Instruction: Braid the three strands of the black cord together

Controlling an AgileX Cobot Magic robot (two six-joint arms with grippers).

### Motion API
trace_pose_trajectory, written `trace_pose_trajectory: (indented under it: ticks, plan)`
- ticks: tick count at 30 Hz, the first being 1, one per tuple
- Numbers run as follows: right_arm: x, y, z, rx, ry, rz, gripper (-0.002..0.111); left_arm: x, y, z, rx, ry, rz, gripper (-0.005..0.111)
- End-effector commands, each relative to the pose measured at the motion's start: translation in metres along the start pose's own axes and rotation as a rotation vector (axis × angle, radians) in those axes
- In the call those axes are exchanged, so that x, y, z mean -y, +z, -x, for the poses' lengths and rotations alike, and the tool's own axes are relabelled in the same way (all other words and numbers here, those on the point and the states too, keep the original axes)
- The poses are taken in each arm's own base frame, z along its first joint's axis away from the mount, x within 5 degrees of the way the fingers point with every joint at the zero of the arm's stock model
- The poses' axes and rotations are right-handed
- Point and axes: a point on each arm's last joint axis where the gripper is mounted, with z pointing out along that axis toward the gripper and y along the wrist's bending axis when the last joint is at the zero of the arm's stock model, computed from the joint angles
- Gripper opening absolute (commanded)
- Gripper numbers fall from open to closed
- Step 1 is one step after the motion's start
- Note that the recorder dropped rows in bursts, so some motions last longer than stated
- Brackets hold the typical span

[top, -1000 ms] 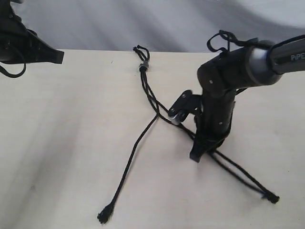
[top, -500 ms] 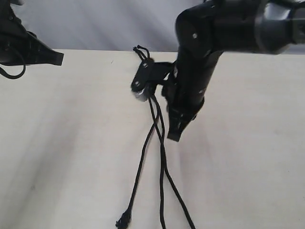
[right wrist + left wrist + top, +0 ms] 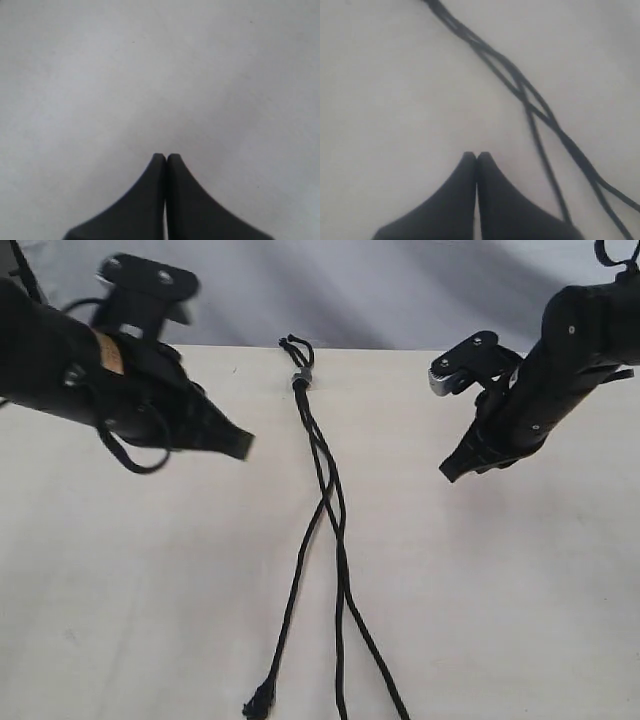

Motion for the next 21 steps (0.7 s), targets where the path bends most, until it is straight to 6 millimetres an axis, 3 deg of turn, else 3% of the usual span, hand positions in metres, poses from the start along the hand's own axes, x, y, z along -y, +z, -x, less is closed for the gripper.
trace_pose_trajectory:
  ticks: [1, 4, 9, 15, 21]
  plan:
    - [0.015, 0.002, -0.001, 0.066, 0.096, -0.044, 0.000, 0.057, 0.033, -0.019, -0.162, 0.107, -0.113, 0.009]
    - [0.020, 0.001, 0.002, 0.114, 0.169, -0.067, 0.000, 0.089, 0.060, -0.034, -0.253, 0.167, -0.150, 0.025]
    - [0.023, 0.000, 0.006, 0.165, 0.169, -0.087, 0.000, 0.123, 0.090, -0.043, -0.344, 0.191, -0.169, 0.047]
    - [0.023, 0.000, 0.007, 0.172, 0.160, -0.091, 0.000, 0.146, 0.110, -0.050, -0.393, 0.227, -0.182, 0.049]
    - [0.023, 0.000, 0.007, 0.172, 0.162, -0.090, 0.000, 0.148, 0.129, -0.061, -0.483, 0.202, -0.148, 0.049]
